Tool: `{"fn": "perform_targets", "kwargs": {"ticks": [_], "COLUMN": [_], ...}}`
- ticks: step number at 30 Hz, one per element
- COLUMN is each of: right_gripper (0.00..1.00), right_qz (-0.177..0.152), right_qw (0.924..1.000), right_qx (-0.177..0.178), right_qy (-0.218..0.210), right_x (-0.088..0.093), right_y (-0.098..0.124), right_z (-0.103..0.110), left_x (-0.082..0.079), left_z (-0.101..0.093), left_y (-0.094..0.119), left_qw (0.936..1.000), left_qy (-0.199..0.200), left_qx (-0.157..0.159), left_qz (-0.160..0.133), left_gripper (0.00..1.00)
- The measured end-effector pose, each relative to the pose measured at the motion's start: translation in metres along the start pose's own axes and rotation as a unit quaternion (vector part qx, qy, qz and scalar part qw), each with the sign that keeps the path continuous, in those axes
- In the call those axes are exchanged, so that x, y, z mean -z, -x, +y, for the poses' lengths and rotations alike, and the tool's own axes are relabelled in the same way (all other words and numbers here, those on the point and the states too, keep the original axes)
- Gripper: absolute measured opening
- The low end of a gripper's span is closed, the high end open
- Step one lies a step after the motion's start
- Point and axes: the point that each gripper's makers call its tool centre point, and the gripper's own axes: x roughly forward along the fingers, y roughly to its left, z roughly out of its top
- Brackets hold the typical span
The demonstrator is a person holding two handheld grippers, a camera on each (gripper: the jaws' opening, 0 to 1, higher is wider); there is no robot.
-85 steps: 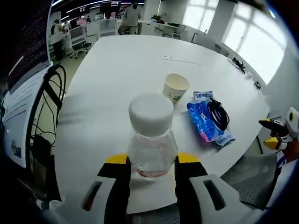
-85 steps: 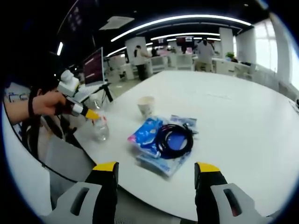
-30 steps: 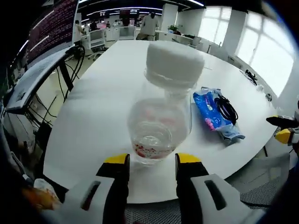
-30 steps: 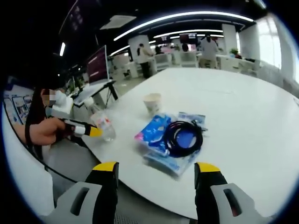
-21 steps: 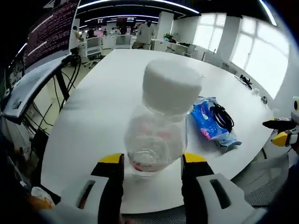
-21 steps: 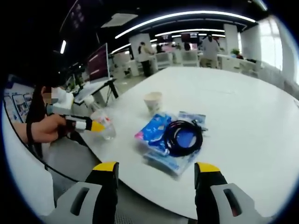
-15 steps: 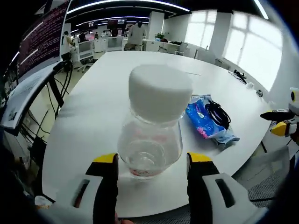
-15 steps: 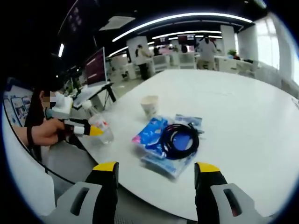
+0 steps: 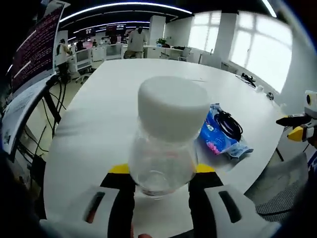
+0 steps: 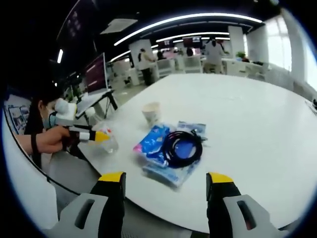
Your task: Arrange the tabletop items into an orderly group along one side of the table until the central work area is clear of visible clutter.
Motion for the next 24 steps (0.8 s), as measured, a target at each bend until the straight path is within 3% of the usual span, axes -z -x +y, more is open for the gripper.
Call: {"fn": "perform_targets", "kwargs": {"ticks": [9, 12, 21, 24], "right_gripper": [0.67, 0.67, 0.66, 0.66], "right_qz": [-0.003, -0.005, 0.002, 0.002], "right_qw": [1.0, 0.9999, 0.9999, 0.9999], "right_qx": [0.007, 0.009, 0.012, 0.013], "right_qy": [-0.006, -0.01, -0.008, -0.007], "right_x": [0.0, 0.001, 0.006, 0.006], "right_y": [0.003, 0.004, 0.008, 0.008], "right_z": [0.001, 0.001, 0.001, 0.0], "left_x": [-0.017, -0.022, -0.05, -0.059], "left_z": [0.016, 0.013, 0.029, 0.025], "left_y": [-0.024, -0.031, -0.06, -0.067], "left_qw": [0.9997, 0.9997, 0.9994, 0.9994], "left_qy": [0.001, 0.0, -0.019, -0.02], "left_qx": [-0.023, -0.026, -0.028, -0.028], "left_qz": [-0.004, -0.004, -0.001, 0.001], "left_gripper": [0.4, 0.4, 0.39, 0.39]}}
